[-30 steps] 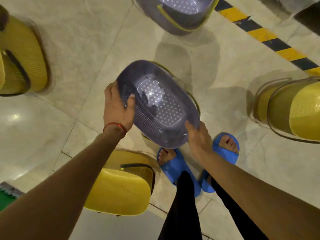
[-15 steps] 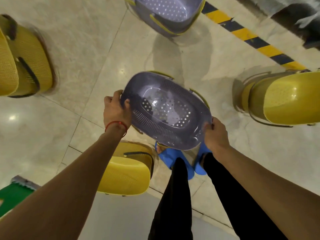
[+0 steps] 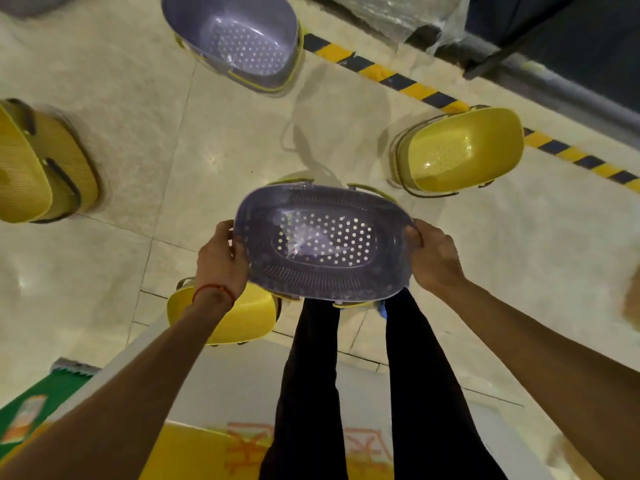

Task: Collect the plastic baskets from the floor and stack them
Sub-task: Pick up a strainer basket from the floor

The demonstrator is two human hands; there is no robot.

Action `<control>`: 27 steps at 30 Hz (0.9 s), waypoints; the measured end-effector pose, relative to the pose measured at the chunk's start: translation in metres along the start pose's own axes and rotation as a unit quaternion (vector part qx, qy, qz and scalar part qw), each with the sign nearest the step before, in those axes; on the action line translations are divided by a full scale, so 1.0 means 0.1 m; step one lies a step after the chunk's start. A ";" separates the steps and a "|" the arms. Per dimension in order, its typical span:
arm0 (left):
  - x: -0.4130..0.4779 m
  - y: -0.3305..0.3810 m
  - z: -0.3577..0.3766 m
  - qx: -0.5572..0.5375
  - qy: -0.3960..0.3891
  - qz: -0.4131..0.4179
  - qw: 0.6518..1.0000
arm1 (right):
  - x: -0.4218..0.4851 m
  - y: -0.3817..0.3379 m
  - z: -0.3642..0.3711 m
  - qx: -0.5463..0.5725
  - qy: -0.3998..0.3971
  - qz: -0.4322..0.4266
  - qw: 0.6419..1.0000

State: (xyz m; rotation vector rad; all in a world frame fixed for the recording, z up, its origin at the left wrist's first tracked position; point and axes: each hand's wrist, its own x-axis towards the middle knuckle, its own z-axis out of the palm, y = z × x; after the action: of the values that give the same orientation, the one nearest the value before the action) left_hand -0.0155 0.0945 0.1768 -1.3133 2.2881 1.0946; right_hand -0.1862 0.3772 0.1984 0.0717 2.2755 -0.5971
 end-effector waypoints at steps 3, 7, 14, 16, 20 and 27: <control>-0.23 0.27 0.05 0.006 -0.001 0.043 0.999 | -0.13 0.14 -0.34 -0.010 -0.001 -0.008 1.000; -0.51 0.66 0.23 0.003 0.013 0.040 0.999 | -0.20 0.44 -0.77 0.016 -0.011 -0.018 1.000; -1.14 1.51 0.92 -0.072 0.101 -0.037 0.992 | -0.36 1.13 -1.46 0.202 0.076 -0.011 0.976; -1.36 1.76 1.18 -0.097 0.126 -0.066 0.985 | -0.40 1.30 -1.65 0.253 0.095 0.013 0.963; -1.75 2.16 1.60 -0.136 0.144 -0.092 0.976 | -0.37 1.55 -2.08 0.276 0.145 0.018 0.950; -2.06 2.70 1.93 -0.227 0.138 -0.181 0.947 | -0.35 1.79 -2.53 0.262 0.155 0.064 0.950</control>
State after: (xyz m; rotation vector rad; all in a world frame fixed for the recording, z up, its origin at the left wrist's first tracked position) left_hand -0.1507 0.4430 0.2921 -2.0832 1.9013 1.4243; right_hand -0.2907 0.6519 0.3030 0.6064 2.3200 -1.1742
